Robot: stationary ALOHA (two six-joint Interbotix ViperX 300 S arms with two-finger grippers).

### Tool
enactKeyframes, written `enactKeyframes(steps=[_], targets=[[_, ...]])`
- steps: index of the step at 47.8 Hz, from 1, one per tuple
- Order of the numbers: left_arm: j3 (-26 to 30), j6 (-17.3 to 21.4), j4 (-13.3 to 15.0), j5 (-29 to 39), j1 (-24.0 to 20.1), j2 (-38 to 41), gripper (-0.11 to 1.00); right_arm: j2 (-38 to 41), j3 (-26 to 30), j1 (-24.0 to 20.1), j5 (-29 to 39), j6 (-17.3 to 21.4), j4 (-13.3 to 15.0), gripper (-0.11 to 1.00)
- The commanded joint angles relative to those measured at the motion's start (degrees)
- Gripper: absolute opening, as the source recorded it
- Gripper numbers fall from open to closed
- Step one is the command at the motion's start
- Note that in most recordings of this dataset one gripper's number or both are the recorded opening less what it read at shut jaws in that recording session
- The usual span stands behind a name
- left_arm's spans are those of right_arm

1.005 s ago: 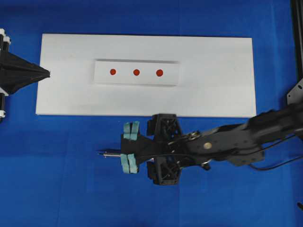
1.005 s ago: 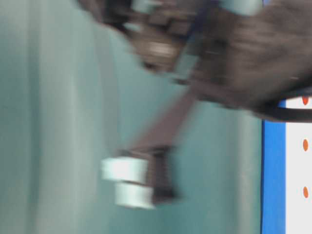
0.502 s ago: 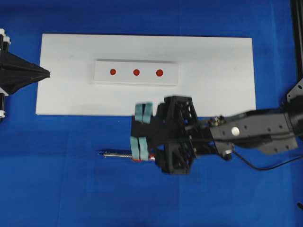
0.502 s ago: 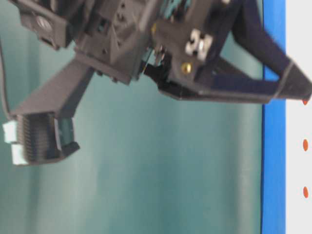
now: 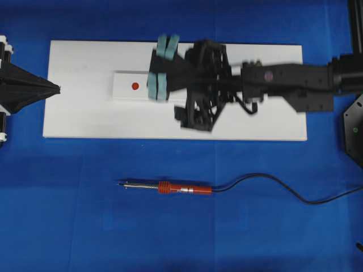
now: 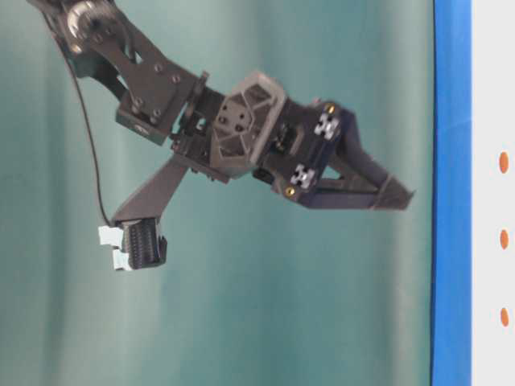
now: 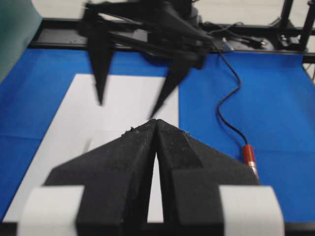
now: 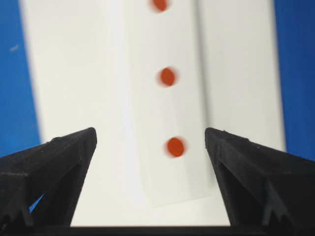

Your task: Touch the tip of the soldering iron to the mark.

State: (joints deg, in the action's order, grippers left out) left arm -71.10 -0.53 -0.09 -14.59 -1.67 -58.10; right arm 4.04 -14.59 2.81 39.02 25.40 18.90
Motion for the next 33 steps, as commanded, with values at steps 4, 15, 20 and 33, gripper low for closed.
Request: enactKeyframes(steps=[4,15,20,33], targets=[[0.5,-0.1,0.0,-0.3,0.1,0.3,0.0,-3.1,0.0,1.1,-1.3,-0.6,0.0,0.87],[0.4,-0.1,0.0,-0.4,0.0,0.3,0.0,-10.2,-4.9,1.1,-1.7,-0.6,0.0,0.87],[0.5,-0.1,0.0,-0.3,0.1,0.3,0.0,-15.6,-8.8,1.1,-2.3,-0.6,0.1,0.87],[0.5,-0.1,0.0,-0.3,0.1,0.2,0.0,-31.5,-20.4,1.1,-5.5,0.2,0.1,0.87]])
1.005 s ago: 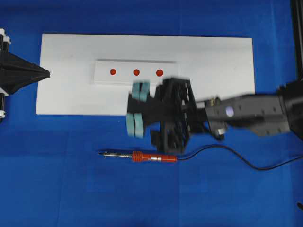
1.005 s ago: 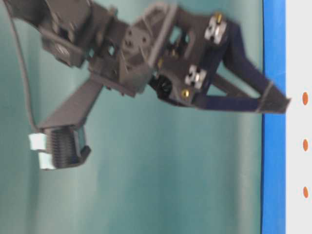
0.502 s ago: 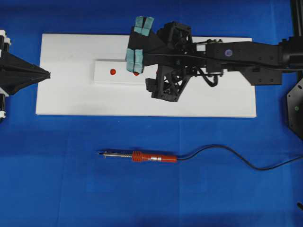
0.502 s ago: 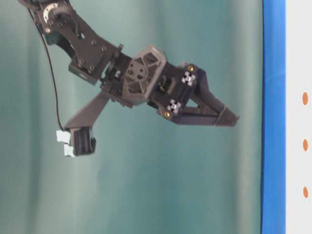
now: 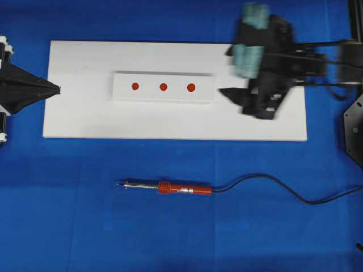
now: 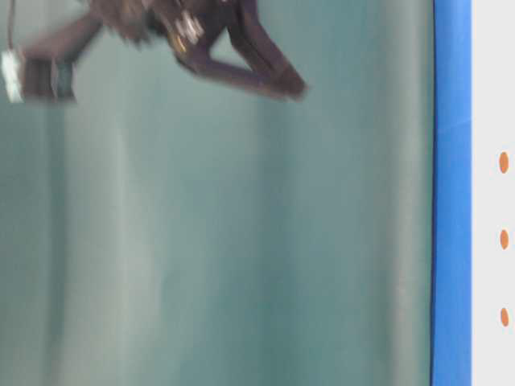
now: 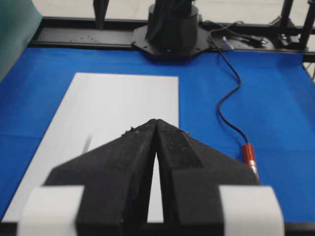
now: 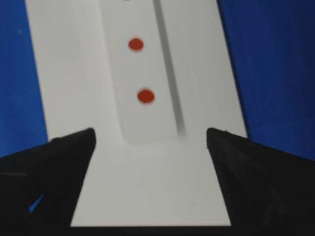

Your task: Touch the tip of the soldering iron to the mark.

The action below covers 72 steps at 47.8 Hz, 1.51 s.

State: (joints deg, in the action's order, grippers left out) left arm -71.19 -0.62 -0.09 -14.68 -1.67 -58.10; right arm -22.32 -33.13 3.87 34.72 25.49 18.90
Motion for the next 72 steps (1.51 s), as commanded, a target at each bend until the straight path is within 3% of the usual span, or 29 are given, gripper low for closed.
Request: enactKeyframes(steps=[1,16,36,50,72], targets=[[0.5,0.1,0.0,-0.2,0.0,0.2,0.0,-6.4,-2.6,0.0,-1.4,0.1,0.0,0.87],[0.6,0.1,0.0,-0.3,0.1,0.0,0.0,-25.0,-12.5,0.0,-1.7,0.1,0.1,0.87],[0.6,0.1,0.0,-0.5,0.1,-0.3,0.0,-43.1,-26.4,0.1,-5.2,0.2,0.0,0.85],[0.5,0.1,0.0,-0.5,0.2,-0.3,0.0,-45.8,-30.7,0.4,-6.2,0.9,-0.1,0.85],[0.5,0.0,0.0,-0.7,0.3,-0.3,0.0,-45.6,-30.8,0.4,-6.5,0.9,-0.1,0.85]])
